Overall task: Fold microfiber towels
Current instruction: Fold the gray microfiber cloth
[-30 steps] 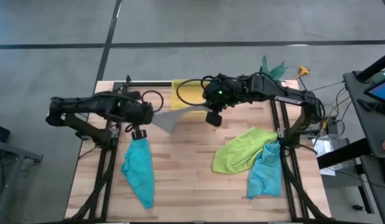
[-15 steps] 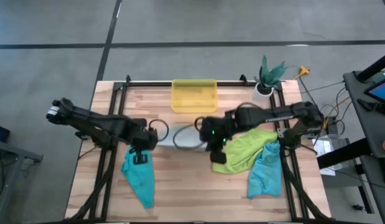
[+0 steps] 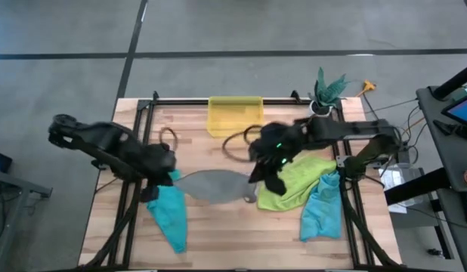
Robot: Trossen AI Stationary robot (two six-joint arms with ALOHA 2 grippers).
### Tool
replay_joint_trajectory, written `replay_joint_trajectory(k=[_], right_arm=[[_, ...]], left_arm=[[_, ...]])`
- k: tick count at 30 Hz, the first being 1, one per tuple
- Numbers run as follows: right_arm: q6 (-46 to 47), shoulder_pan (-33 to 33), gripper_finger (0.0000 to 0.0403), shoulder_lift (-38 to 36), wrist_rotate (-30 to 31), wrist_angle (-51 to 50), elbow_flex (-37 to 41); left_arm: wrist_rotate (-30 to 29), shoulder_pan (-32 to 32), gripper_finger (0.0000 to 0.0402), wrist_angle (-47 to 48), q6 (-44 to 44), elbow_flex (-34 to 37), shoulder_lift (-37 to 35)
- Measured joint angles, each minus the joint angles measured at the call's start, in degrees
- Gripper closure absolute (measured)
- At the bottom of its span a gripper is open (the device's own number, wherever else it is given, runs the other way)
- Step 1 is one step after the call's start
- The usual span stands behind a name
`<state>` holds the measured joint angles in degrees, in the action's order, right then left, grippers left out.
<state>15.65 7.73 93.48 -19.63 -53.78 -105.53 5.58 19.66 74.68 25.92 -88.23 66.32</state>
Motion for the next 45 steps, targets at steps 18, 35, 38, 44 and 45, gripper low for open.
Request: replay_joint_trajectory(k=[18, 35, 38, 44, 45], right_arm=[[2.9, -3.9, 0.0394, -0.4, 19.9, -8.5, -1.2], [11.6, 7.8, 0.0394, -0.4, 7.0, 2.6, 5.1], [6.7, 7.9, 0.0394, 0.2, 20.0, -0.9, 7.4], [4.0, 5.7, 0.0394, 1.2, 29.2, 0.6, 15.9], [4.1, 5.2, 0.0394, 1.5, 30.2, 1.1, 17.5]], left_arm=[[-23.4, -0.2, 0.0402, 6.7, -5.3, -3.2, 1.9], [-7.4, 8.7, 0.0402, -2.9, -2.5, -2.1, 2.9], [-15.6, 8.7, 0.0402, -3.0, -3.6, 2.6, 3.1], [-22.0, 7.8, 0.0402, -8.0, -7.2, 19.2, 3.2], [-22.1, 7.6, 0.0402, -9.0, -6.9, 22.1, 3.2]])
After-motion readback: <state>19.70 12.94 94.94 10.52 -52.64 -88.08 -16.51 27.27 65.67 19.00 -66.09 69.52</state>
